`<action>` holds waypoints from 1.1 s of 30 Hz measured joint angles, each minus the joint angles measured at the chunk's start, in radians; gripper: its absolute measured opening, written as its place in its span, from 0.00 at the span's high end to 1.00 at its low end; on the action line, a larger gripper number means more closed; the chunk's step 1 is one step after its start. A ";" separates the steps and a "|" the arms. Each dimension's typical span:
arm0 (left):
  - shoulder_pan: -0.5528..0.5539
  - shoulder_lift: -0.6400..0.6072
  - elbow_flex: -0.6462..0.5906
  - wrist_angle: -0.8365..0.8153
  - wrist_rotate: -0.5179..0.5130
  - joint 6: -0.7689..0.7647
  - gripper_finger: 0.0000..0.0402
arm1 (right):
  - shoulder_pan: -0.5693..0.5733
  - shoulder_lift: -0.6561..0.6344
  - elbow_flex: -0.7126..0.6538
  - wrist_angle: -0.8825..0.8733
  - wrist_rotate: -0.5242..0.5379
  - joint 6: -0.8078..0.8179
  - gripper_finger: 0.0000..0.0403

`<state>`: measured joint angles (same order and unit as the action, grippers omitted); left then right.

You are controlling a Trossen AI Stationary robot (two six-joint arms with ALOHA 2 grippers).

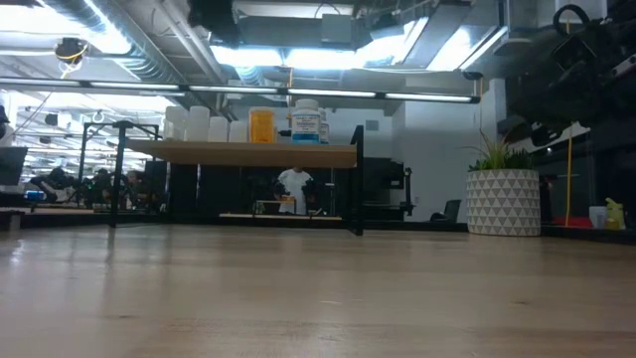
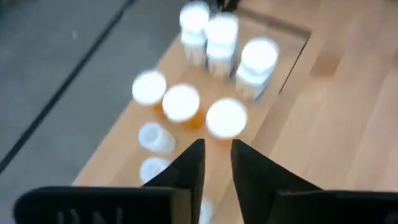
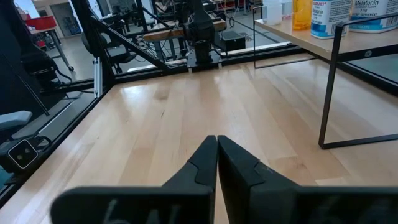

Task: Pick and place medicine bottles onto shelf by color
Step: Adjust the pill bottles

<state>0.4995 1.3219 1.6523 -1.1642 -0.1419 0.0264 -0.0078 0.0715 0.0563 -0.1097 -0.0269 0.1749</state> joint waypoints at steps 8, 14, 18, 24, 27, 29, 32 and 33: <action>0.106 0.089 0.004 -0.149 0.024 0.062 0.98 | 0.000 0.000 0.000 0.000 0.000 0.000 0.96; 0.156 0.118 0.005 -0.138 0.133 0.063 1.00 | 0.000 0.000 0.000 0.000 0.000 0.000 0.96; 0.196 0.161 0.005 -0.139 0.133 0.064 1.00 | 0.000 0.000 0.000 0.000 0.000 0.000 0.96; 0.230 0.214 0.004 -0.173 0.116 0.065 1.00 | 0.000 0.000 0.000 0.000 0.000 0.000 0.96; 0.229 0.225 0.004 -0.205 0.051 0.065 1.00 | 0.000 0.000 0.000 0.000 0.000 0.000 0.96; 0.230 0.224 0.004 -0.220 0.001 0.065 1.00 | 0.000 0.000 0.000 0.000 0.000 0.000 0.96; 0.227 0.215 0.004 -0.221 0.002 0.062 1.00 | 0.000 0.000 0.000 0.000 0.000 0.000 0.96; 0.227 0.210 0.004 -0.225 0.006 0.062 1.00 | 0.000 0.000 0.000 0.000 0.000 0.000 0.96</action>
<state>0.7261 1.5317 1.6562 -1.3889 -0.1364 0.0887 -0.0078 0.0715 0.0563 -0.1097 -0.0269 0.1749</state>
